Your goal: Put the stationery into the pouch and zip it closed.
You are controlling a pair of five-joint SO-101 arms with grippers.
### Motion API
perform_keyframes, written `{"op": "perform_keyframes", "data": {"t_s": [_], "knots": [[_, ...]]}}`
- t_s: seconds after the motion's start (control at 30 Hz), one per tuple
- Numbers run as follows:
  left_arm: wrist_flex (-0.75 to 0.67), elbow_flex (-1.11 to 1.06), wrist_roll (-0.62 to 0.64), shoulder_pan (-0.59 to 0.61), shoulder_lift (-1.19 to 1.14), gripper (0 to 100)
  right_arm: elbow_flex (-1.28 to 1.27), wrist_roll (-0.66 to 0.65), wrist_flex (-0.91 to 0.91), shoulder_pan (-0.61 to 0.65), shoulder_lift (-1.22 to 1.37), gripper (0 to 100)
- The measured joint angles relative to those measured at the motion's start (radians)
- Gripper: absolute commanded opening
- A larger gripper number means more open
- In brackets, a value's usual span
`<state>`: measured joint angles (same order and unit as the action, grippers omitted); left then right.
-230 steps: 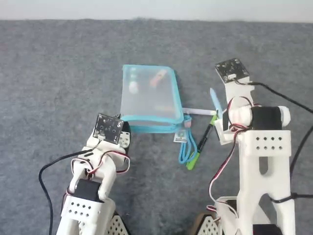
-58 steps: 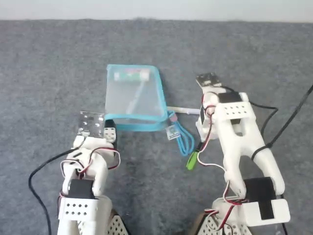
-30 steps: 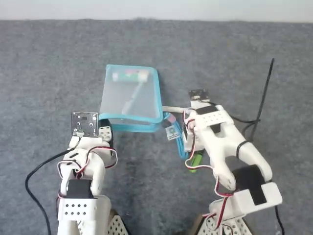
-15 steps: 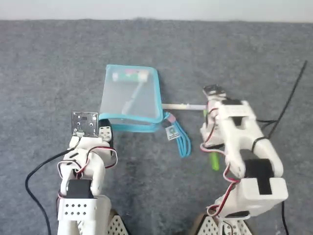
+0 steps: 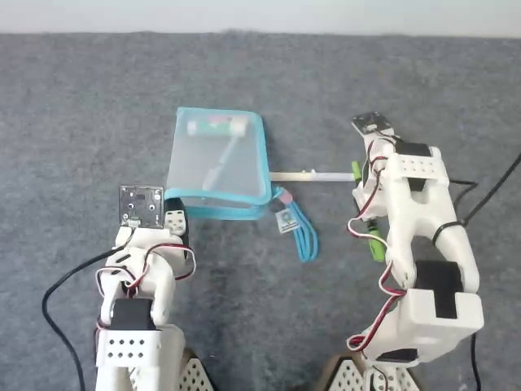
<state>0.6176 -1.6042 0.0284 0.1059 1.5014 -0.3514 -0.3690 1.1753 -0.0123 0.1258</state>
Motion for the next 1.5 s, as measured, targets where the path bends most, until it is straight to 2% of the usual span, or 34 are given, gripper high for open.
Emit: {"op": "perform_keyframes", "data": {"t_s": [0.17, 0.37, 0.63, 0.83, 1.03, 1.27, 1.5], "knots": [[0.000, 0.000, 0.000, 0.000, 0.000, 1, -0.026, -0.002, 0.000, 0.002, -0.069, 19.3], [0.000, 0.000, 0.000, 0.000, 0.000, 1, -0.259, -0.002, -0.058, 0.015, -0.222, 19.0], [0.000, 0.000, 0.000, 0.000, 0.000, 1, -0.374, -0.005, -0.133, 0.037, -0.247, 18.4], [0.000, 0.000, 0.000, 0.000, 0.000, 1, -0.377, -0.005, -0.180, 0.035, -0.198, 3.3], [0.000, 0.000, 0.000, 0.000, 0.000, 1, -0.377, -0.005, -0.193, -0.031, -0.173, 0.8], [0.000, 0.000, 0.000, 0.000, 0.000, 1, -0.371, -0.005, -0.017, -0.061, -0.393, 0.8], [0.000, 0.000, 0.000, -0.002, 0.000, 1, -0.255, 0.005, 0.296, 0.117, -0.755, 0.8]]}}
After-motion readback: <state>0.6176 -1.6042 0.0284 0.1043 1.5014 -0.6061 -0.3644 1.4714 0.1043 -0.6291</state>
